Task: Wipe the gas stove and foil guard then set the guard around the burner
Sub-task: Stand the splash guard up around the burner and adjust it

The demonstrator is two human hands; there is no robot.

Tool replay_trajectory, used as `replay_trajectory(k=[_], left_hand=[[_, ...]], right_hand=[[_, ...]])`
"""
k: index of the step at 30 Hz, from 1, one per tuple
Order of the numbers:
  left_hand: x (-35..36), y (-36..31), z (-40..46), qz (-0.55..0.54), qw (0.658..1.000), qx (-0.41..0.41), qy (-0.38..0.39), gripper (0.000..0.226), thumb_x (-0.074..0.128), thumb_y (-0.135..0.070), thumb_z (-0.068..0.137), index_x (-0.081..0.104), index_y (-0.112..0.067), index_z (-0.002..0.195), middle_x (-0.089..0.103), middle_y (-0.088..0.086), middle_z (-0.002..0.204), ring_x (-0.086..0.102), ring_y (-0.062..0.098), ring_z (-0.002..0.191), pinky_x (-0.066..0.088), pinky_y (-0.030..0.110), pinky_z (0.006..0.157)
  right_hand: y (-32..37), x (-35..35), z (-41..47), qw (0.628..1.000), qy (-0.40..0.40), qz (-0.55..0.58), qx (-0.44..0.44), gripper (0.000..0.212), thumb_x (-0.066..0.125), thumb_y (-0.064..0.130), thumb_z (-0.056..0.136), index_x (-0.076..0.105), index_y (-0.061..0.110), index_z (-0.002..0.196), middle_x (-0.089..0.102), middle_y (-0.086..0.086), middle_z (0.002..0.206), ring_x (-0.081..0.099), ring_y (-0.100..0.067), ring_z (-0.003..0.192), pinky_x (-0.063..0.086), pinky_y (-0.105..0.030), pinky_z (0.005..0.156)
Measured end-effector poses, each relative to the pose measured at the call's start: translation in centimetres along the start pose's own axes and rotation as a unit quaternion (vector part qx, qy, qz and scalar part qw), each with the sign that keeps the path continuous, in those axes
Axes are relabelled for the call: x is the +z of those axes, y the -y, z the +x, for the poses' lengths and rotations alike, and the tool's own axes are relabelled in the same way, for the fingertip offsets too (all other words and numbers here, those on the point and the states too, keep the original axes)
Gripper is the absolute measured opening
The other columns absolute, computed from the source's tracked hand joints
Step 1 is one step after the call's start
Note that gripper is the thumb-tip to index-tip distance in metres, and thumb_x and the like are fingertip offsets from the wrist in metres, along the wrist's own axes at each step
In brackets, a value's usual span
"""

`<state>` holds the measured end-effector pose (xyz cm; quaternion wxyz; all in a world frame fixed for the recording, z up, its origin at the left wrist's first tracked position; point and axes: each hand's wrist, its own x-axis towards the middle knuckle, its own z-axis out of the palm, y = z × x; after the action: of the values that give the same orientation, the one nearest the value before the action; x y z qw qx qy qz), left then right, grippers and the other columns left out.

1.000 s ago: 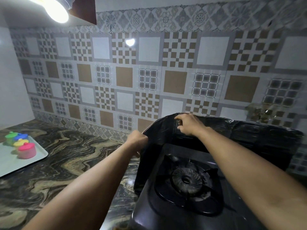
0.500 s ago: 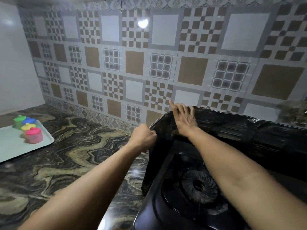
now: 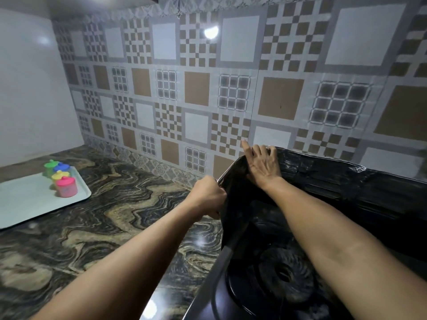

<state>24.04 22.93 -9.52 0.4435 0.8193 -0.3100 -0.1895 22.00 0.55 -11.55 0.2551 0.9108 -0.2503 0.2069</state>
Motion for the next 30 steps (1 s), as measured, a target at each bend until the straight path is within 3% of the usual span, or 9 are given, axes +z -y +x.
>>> replay_trajectory(k=[4,8,12,15,17,19,22,27,30], left_hand=[[0.4,-0.3,-0.1,0.015,1.000,-0.010,0.008,0.013,0.053,-0.003,0.082,0.060,0.002,0.072,0.065,0.016,0.065,0.067,0.029,0.056,0.060,0.052,0.064],[0.7,-0.4,-0.6,0.009,0.999,-0.022,0.024,0.022,0.051,-0.007,0.082,0.063,0.009,0.071,0.070,0.024,0.071,0.068,0.035,0.059,0.061,0.045,0.058],[1.1,-0.4,-1.0,0.000,0.999,-0.029,0.033,0.027,0.049,-0.009,0.084,0.065,0.011,0.075,0.065,0.021,0.067,0.063,0.031,0.055,0.059,0.039,0.052],[1.3,-0.7,-1.3,0.006,0.997,-0.033,0.073,0.029,0.051,-0.012,0.080,0.068,0.012,0.078,0.070,0.021,0.072,0.069,0.035,0.062,0.059,0.043,0.058],[1.3,-1.0,-1.5,0.015,0.994,-0.036,0.098,0.030,0.052,-0.012,0.075,0.069,0.011,0.079,0.072,0.024,0.077,0.072,0.041,0.072,0.059,0.047,0.063],[1.2,-1.2,-1.8,0.016,0.993,-0.038,0.107,0.029,0.052,-0.010,0.075,0.069,0.012,0.081,0.073,0.025,0.080,0.072,0.038,0.071,0.060,0.046,0.063],[1.0,-1.3,-2.1,0.022,0.993,-0.042,0.107,0.028,0.055,-0.013,0.080,0.070,0.010,0.086,0.074,0.021,0.082,0.070,0.029,0.064,0.061,0.044,0.064],[0.6,-1.2,-2.6,0.052,0.995,-0.043,0.067,0.041,0.072,-0.038,0.078,0.069,0.000,0.091,0.073,0.013,0.087,0.071,0.025,0.075,0.060,0.034,0.056],[0.3,-1.0,-2.7,0.060,0.996,-0.043,0.042,0.047,0.076,-0.043,0.074,0.066,-0.004,0.097,0.071,0.012,0.094,0.070,0.025,0.080,0.062,0.040,0.061]], right_hand=[[-1.3,-0.5,0.8,0.997,0.015,0.072,-0.022,0.096,0.069,0.007,0.073,0.011,0.017,0.148,0.045,-0.011,0.131,0.043,-0.029,0.119,0.030,-0.042,0.101],[-3.9,-1.7,1.3,0.992,0.042,0.096,0.068,0.082,0.073,0.005,0.071,0.031,0.016,0.140,0.041,-0.011,0.138,0.039,-0.030,0.125,0.031,-0.043,0.103],[-6.1,-2.7,0.8,0.972,0.107,0.106,0.180,0.056,0.066,0.007,0.081,0.042,0.012,0.131,0.050,-0.014,0.128,0.047,-0.033,0.120,0.033,-0.049,0.103],[-7.3,-2.7,0.2,0.974,0.093,0.109,0.177,0.031,0.049,-0.002,0.089,0.053,0.009,0.118,0.061,-0.013,0.102,0.058,-0.032,0.095,0.046,-0.043,0.088],[-7.5,-2.8,-0.2,0.975,0.056,0.122,0.176,0.034,0.041,-0.008,0.090,0.058,0.009,0.114,0.062,-0.015,0.096,0.059,-0.033,0.087,0.047,-0.039,0.074],[-7.5,-2.8,-0.5,0.975,0.049,0.135,0.171,0.038,0.039,-0.009,0.089,0.061,0.010,0.114,0.063,-0.016,0.100,0.061,-0.035,0.089,0.047,-0.038,0.070],[-7.5,-2.6,-0.5,0.971,0.058,0.161,0.165,0.041,0.041,-0.009,0.088,0.063,0.013,0.115,0.064,-0.016,0.102,0.062,-0.036,0.090,0.048,-0.036,0.069],[-7.8,-3.0,-0.5,0.965,0.080,0.185,0.168,0.052,0.053,-0.005,0.086,0.052,0.017,0.133,0.063,-0.016,0.113,0.062,-0.036,0.096,0.051,-0.038,0.075],[-7.9,-3.3,-0.8,0.964,0.084,0.181,0.174,0.050,0.058,-0.002,0.084,0.052,0.012,0.131,0.063,-0.016,0.116,0.060,-0.035,0.101,0.052,-0.040,0.081]])
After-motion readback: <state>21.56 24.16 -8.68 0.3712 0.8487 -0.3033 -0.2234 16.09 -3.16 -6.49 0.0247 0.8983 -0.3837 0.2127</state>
